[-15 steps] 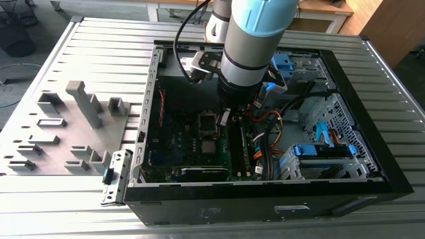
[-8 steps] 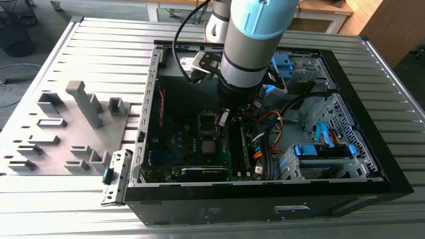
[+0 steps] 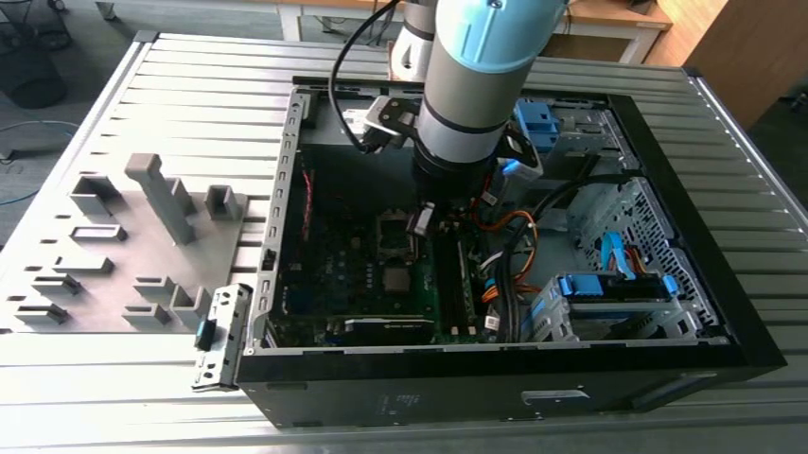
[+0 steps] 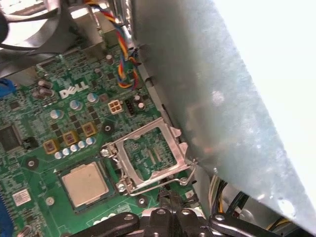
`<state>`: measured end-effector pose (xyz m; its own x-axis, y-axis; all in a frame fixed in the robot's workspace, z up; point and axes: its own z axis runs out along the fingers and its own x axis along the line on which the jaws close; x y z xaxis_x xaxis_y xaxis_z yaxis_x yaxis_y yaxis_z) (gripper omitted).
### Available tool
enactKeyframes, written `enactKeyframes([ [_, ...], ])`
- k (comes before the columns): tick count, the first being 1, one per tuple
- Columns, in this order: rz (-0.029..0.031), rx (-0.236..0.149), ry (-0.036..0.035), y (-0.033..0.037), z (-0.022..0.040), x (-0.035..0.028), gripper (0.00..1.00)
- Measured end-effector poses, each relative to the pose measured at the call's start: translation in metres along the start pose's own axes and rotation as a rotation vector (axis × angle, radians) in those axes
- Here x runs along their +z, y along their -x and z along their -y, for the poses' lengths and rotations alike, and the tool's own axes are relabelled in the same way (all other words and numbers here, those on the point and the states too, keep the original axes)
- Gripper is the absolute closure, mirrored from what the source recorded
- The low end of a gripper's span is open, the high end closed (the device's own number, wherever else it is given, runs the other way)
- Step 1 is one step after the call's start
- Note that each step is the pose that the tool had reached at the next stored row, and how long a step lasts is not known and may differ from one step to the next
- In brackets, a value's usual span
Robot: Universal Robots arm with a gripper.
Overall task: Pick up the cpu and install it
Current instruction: 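Close the cpu cover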
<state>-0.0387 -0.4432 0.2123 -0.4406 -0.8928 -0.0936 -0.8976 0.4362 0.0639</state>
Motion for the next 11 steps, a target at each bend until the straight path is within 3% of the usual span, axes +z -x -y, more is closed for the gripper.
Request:
enactKeyframes([
  [11, 0.0018, 0.012, -0.0007, 0.0099, -0.0053, 0.0063, 0.89],
])
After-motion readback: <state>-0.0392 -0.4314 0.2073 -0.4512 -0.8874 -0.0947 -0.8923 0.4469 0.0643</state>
